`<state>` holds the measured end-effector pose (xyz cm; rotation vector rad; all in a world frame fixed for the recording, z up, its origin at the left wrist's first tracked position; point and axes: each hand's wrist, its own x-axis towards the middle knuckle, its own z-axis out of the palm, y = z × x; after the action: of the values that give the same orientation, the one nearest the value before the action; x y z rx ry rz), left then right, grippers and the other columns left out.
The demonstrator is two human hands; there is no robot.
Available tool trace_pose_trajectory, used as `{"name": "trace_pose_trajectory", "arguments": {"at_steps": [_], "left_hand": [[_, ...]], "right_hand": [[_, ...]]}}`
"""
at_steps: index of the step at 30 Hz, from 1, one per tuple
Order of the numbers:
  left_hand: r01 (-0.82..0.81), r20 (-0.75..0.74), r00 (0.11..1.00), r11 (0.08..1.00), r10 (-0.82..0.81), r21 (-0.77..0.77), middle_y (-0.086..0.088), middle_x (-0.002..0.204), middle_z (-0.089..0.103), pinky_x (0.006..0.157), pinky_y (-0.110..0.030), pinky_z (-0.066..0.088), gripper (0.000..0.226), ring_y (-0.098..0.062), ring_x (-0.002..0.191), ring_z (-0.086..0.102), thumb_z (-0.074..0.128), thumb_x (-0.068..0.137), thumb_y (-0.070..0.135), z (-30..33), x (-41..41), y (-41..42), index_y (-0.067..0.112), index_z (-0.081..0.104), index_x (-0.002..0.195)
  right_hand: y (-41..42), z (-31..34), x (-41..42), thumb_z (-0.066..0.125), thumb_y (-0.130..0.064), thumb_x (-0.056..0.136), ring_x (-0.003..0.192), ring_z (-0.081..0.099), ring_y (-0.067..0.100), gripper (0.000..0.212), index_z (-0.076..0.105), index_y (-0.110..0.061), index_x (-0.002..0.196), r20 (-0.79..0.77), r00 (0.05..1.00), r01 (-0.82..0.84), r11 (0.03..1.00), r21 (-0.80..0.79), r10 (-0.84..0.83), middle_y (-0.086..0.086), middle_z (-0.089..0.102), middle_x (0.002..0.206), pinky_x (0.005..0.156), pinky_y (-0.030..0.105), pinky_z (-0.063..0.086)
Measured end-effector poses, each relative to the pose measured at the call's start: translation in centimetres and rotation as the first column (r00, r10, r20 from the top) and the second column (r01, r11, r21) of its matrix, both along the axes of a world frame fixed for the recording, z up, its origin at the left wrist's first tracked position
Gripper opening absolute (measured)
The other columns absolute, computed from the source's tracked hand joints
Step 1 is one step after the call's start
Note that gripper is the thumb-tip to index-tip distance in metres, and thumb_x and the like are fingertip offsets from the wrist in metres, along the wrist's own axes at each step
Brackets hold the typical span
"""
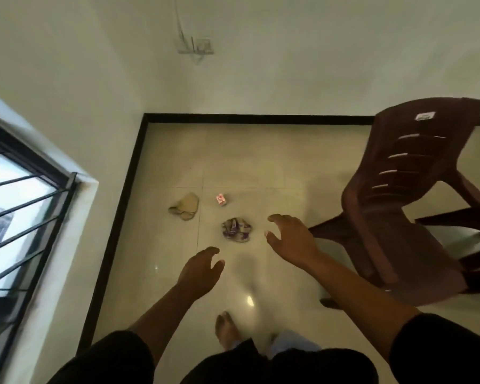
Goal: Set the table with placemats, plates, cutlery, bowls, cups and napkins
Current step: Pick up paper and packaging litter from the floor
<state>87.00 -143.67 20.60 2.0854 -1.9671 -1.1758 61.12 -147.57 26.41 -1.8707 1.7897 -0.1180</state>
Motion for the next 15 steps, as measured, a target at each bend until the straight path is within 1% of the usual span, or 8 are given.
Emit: {"name": "trace_pose_trajectory", "arguments": {"at_steps": [4, 7, 8, 10, 11, 13, 14, 15], "left_hand": [[-0.082, -0.027, 0.996, 0.996, 0.083, 0.034, 0.005, 0.139, 0.064, 0.097, -0.028, 0.045, 0.042, -0.018, 0.112, 0.064, 0.057, 0.103, 0.042, 0.8, 3.1, -1.8, 0.026, 0.055, 0.142], [-0.179, -0.066, 0.981, 0.983, 0.181, 0.034, 0.005, 0.137, 0.065, 0.096, -0.031, 0.05, 0.04, -0.015, 0.104, 0.063, 0.058, 0.103, 0.04, 0.8, 5.0, -3.6, 0.025, 0.057, 0.14], [-0.226, -0.062, 0.971, 0.972, 0.231, 0.07, 0.005, 0.136, 0.065, 0.096, -0.032, 0.05, 0.04, -0.015, 0.104, 0.062, 0.058, 0.103, 0.039, -0.8, 5.3, -4.8, 0.025, 0.058, 0.14], [-0.249, -0.068, 0.965, 0.964, 0.255, 0.089, 0.006, 0.134, 0.066, 0.095, -0.032, 0.05, 0.037, -0.014, 0.104, 0.061, 0.059, 0.103, 0.039, -0.4, 5.3, -4.3, 0.027, 0.059, 0.138], [-0.327, -0.073, 0.939, 0.938, 0.336, 0.114, 0.007, 0.133, 0.066, 0.095, -0.032, 0.049, 0.036, -0.012, 0.103, 0.06, 0.059, 0.103, 0.038, -2.5, 5.0, -5.7, 0.027, 0.06, 0.137], [-0.359, -0.099, 0.923, 0.924, 0.373, 0.134, 0.007, 0.132, 0.067, 0.096, -0.03, 0.048, 0.035, -0.012, 0.105, 0.06, 0.06, 0.103, 0.036, -2.4, 4.3, -6.1, 0.027, 0.061, 0.137], [-0.442, -0.093, 0.882, 0.881, 0.461, 0.171, 0.007, 0.131, 0.067, 0.097, -0.03, 0.049, 0.035, -0.014, 0.108, 0.062, 0.06, 0.103, 0.035, -4.7, 3.4, -7.6, 0.026, 0.062, 0.136], [-0.492, -0.1, 0.849, 0.846, 0.518, 0.207, 0.007, 0.131, 0.067, 0.098, -0.031, 0.049, 0.034, -0.016, 0.113, 0.063, 0.06, 0.103, 0.033, -5.2, 2.8, -7.8, 0.025, 0.063, 0.136]], "right_hand": [[-3.6, -0.9, 2.8, 0.055, -0.041, 0.101, 0.124, 0.052, 0.025, 0.049, 0.049, -0.02, 0.145, -0.029, 0.999, -0.045, 0.998, 0.054, 0.046, 0.005, 0.058, 0.135, 0.101, 0.039, 0.047], [-7.2, -2.4, 4.3, 0.055, -0.039, 0.101, 0.123, 0.052, 0.027, 0.048, 0.049, -0.019, 0.145, -0.054, 0.991, -0.115, 0.989, 0.093, 0.12, 0.007, 0.059, 0.133, 0.099, 0.039, 0.047], [-9.6, -4.6, 4.7, 0.055, -0.039, 0.1, 0.123, 0.052, 0.027, 0.049, 0.049, -0.019, 0.144, -0.069, 0.984, -0.151, 0.978, 0.146, 0.162, 0.008, 0.059, 0.133, 0.099, 0.039, 0.047], [-10.1, -5.2, 4.8, 0.057, -0.04, 0.099, 0.122, 0.054, 0.027, 0.048, 0.05, -0.02, 0.143, -0.071, 0.981, -0.164, 0.968, 0.189, 0.18, 0.008, 0.06, 0.132, 0.099, 0.039, 0.048], [-13.1, -7.8, 5.0, 0.057, -0.04, 0.099, 0.121, 0.054, 0.027, 0.048, 0.051, -0.02, 0.142, -0.085, 0.973, -0.195, 0.958, 0.209, 0.217, 0.008, 0.061, 0.131, 0.098, 0.038, 0.049], [-14.2, -8.4, 4.7, 0.057, -0.04, 0.099, 0.122, 0.055, 0.027, 0.049, 0.05, -0.02, 0.144, -0.088, 0.976, -0.175, 0.956, 0.236, 0.2, 0.007, 0.061, 0.131, 0.099, 0.037, 0.048], [-17.3, -11.1, 4.8, 0.056, -0.04, 0.099, 0.122, 0.055, 0.026, 0.05, 0.049, -0.021, 0.145, -0.092, 0.961, -0.229, 0.939, 0.256, 0.259, 0.007, 0.061, 0.131, 0.099, 0.037, 0.048], [-18.1, -12.3, 4.6, 0.056, -0.04, 0.099, 0.123, 0.055, 0.026, 0.05, 0.049, -0.021, 0.145, -0.088, 0.963, -0.22, 0.93, 0.293, 0.255, 0.006, 0.061, 0.132, 0.1, 0.036, 0.048]]}}
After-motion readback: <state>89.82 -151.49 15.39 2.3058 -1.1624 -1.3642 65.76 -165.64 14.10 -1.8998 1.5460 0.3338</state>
